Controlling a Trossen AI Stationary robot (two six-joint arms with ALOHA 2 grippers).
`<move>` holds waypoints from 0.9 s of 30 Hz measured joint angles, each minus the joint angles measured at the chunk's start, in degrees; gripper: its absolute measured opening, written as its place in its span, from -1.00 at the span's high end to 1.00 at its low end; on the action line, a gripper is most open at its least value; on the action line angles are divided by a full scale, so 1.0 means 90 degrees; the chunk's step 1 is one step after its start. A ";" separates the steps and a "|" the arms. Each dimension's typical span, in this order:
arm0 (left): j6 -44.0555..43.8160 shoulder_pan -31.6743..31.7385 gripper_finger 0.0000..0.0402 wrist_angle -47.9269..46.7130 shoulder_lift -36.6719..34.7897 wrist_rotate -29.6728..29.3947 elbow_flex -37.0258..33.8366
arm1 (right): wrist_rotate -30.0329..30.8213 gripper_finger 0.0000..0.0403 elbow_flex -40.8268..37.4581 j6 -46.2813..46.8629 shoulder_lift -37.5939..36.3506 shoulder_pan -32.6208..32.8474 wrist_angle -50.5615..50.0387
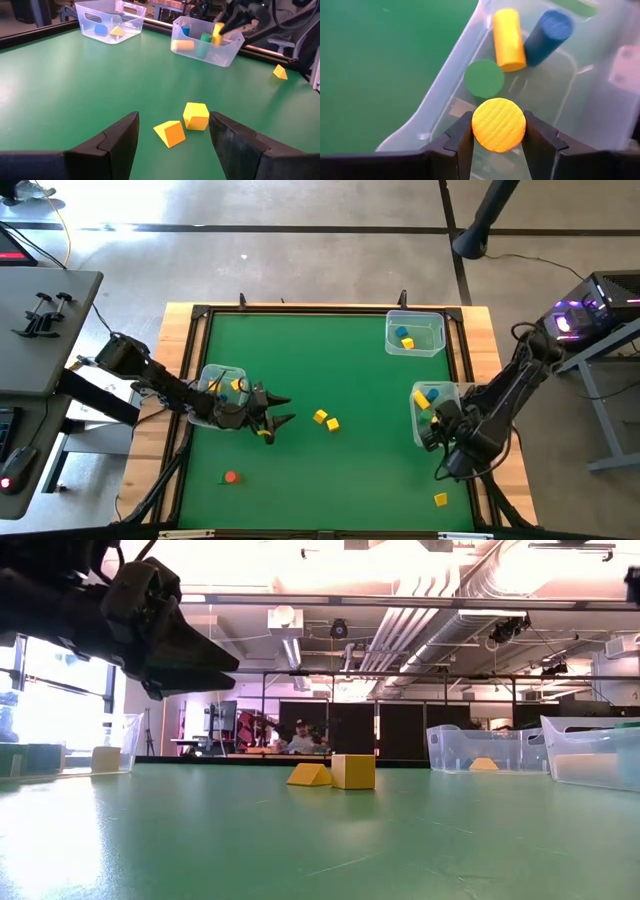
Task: Sort blocks by size
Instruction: Put the yellow cylindrical block into the bottom right transparent bin, then put the yellow triangle block into the top transparent bin
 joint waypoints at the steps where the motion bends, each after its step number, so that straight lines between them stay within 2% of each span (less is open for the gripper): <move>1: -0.0001 0.0014 -0.13 0.0002 0.0000 -0.0002 0.0000 | 0.0001 0.36 -0.0138 0.0001 -0.0027 -0.0011 0.0191; 4: -0.0007 0.0053 -0.13 0.0003 0.0000 -0.0002 0.0000 | 0.0021 0.31 -0.0483 0.0093 -0.0022 -0.0042 0.0480; 12: -0.0008 0.0078 -0.13 0.0156 0.0000 0.0049 0.0002 | 0.0541 0.23 -0.0417 -0.0131 0.0030 -0.0125 0.0478; 27: -0.0004 0.0078 -0.13 0.0146 0.0000 0.0049 0.0002 | 0.0506 0.08 -0.0417 -0.0162 0.0028 -0.0125 0.0420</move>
